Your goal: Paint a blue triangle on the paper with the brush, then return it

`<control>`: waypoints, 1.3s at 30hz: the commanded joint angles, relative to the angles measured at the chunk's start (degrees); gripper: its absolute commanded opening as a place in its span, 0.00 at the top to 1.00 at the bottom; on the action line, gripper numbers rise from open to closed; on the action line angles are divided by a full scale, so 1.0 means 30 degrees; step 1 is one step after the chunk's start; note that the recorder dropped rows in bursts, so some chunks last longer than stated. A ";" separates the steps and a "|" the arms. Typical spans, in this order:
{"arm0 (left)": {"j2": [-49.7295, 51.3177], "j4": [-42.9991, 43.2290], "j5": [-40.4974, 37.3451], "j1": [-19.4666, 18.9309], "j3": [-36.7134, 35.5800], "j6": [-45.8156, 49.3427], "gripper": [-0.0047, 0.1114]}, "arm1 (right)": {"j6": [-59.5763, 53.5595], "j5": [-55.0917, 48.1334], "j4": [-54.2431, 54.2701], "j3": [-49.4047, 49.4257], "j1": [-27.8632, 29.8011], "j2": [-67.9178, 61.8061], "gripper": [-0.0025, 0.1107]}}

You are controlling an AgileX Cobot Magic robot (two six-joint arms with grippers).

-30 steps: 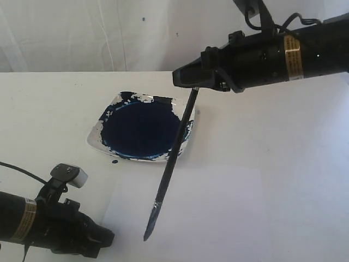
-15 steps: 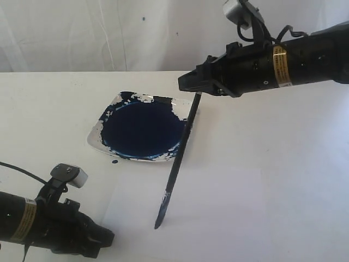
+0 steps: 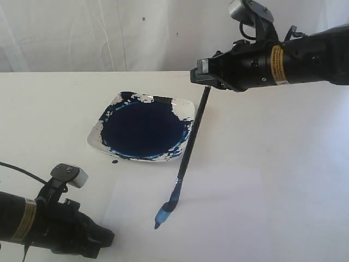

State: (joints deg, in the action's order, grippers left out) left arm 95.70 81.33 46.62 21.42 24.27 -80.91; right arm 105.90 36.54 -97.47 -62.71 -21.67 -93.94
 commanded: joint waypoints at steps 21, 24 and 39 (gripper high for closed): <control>-0.0003 0.0456 -0.0560 0.0158 -0.0073 0.0076 0.96 | -0.2751 -0.8240 -0.0826 -0.0068 0.0220 0.1079 0.98; -0.0003 0.0456 -0.0560 0.0158 -0.0073 0.0076 0.96 | -0.2714 -0.8201 -0.0826 -0.0068 0.0220 0.1615 0.98; -0.0003 0.0456 -0.0560 0.0158 -0.0073 0.0076 0.96 | 0.0258 -0.3320 -0.0826 -0.0068 0.0220 0.3996 0.98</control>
State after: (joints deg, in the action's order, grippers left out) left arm 95.70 81.78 46.62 21.42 24.27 -80.80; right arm 104.13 21.98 -99.56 -63.16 -21.65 -82.58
